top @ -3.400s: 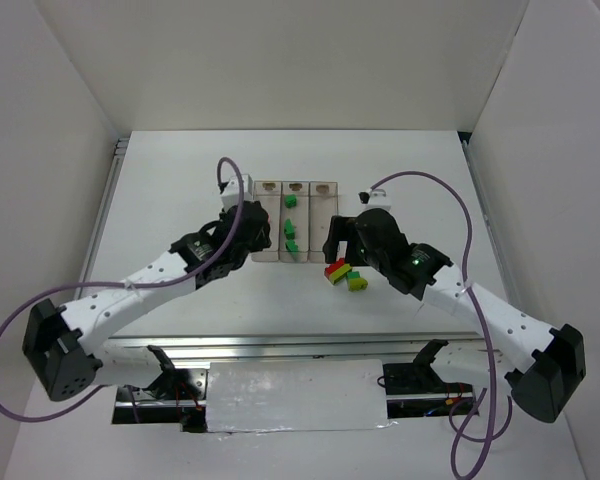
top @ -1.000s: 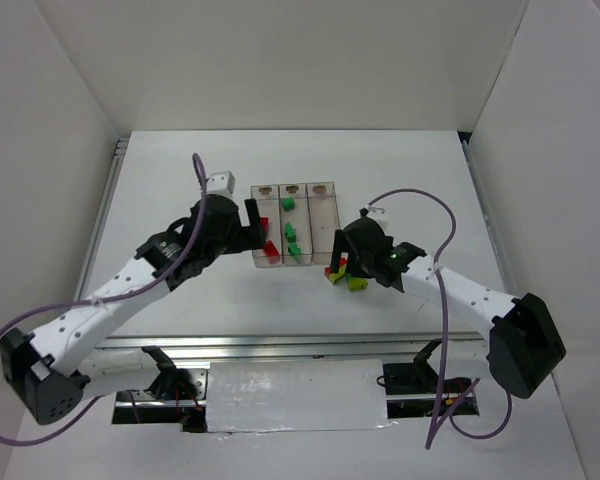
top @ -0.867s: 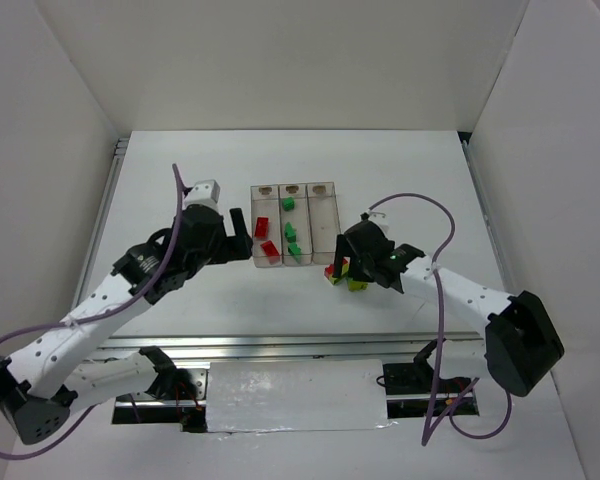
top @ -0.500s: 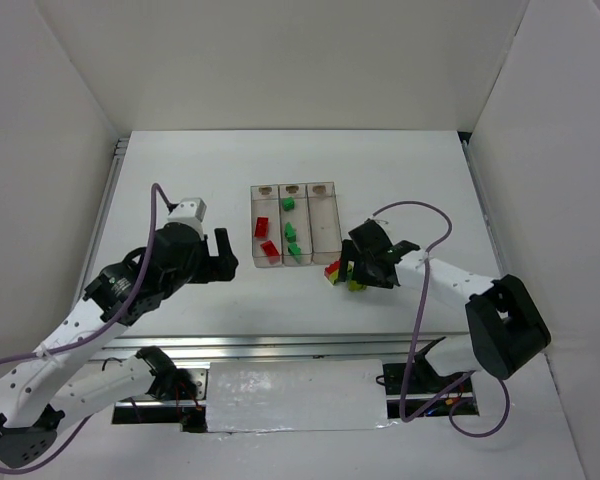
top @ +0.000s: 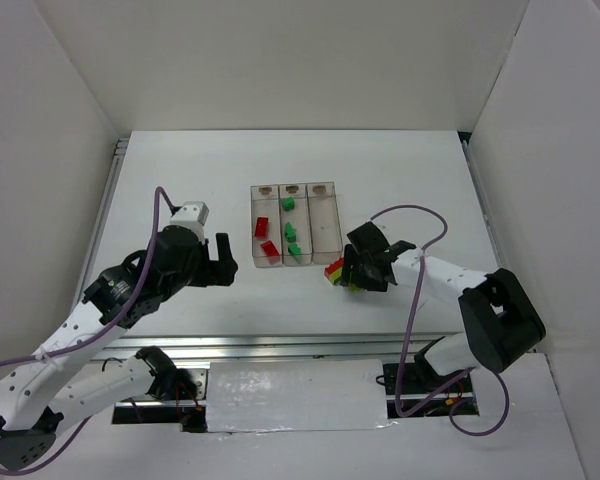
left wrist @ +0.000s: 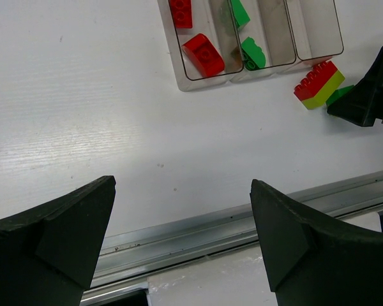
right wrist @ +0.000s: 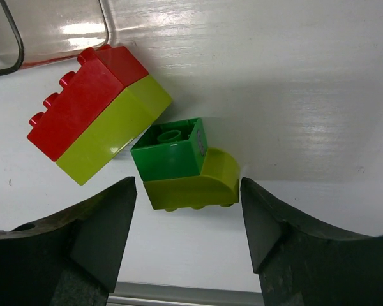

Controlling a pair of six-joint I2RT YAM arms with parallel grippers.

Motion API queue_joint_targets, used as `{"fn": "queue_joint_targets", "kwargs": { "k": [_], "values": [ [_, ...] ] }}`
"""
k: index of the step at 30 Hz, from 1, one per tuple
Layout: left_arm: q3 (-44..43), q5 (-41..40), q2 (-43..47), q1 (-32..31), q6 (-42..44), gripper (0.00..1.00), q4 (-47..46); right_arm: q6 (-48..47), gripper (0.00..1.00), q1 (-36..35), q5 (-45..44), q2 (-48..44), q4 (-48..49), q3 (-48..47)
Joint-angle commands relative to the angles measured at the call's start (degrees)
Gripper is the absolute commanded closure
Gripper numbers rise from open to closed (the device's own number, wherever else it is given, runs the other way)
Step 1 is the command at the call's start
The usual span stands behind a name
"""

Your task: Sort the legos into containers by color

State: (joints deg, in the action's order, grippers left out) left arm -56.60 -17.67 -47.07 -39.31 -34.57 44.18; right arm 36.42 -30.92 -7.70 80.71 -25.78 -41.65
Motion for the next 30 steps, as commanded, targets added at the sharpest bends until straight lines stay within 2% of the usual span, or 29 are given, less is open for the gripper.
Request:
{"fn": "queue_joint_targets", "kwargs": {
  "k": [1,8,10,11,16,19,20,21,22,27,30],
  "values": [
    [0.35,0.97,0.31,-0.33,1.17,0.01,-1.56,0.84,0.27,-0.02,-0.29,-0.20,0.38,0.51],
    [0.35,1.85,-0.39,-0.33,1.52,0.00,-2.00,0.67,0.36,-0.02,0.15,1.47,-0.06,-0.36],
    [0.44,2.11,-0.48,-0.33,1.61,0.01,-2.00,0.67,0.35,-0.02,-0.12,1.82,-0.50,-0.89],
    [0.52,2.55,-0.65,-0.24,1.78,0.01,-2.17,0.67,0.30,-0.02,-0.38,2.61,-1.02,-1.24],
    [0.61,3.43,-0.57,-0.33,2.13,0.00,-2.61,0.23,0.30,-0.02,-1.79,4.98,-3.14,-3.61],
    [0.61,3.61,-0.31,-0.24,2.22,0.01,-2.70,0.23,0.40,-0.11,-1.00,4.20,-2.08,-2.83],
    [0.70,3.70,-0.30,-0.24,2.22,0.01,-2.79,0.14,0.55,-0.02,-0.65,3.59,-2.08,-2.65],
    [0.70,3.78,-0.22,-0.24,2.22,0.00,-2.87,0.05,0.65,-0.02,-0.47,3.41,-2.17,-2.47],
    [0.70,3.87,-0.22,-0.33,2.22,0.01,-2.88,0.05,0.72,-0.19,-0.38,3.06,-2.34,-2.30],
    [0.53,4.14,-0.30,-0.33,1.00,0.00,-3.40,0.14,0.75,-2.47,-0.55,-3.00,-4.44,-0.98],
    [0.26,6.59,-1.09,-0.24,-1.99,0.00,-4.71,-0.39,0.79,-7.65,-2.13,-9.15,-5.68,-0.80]
  ]
}}
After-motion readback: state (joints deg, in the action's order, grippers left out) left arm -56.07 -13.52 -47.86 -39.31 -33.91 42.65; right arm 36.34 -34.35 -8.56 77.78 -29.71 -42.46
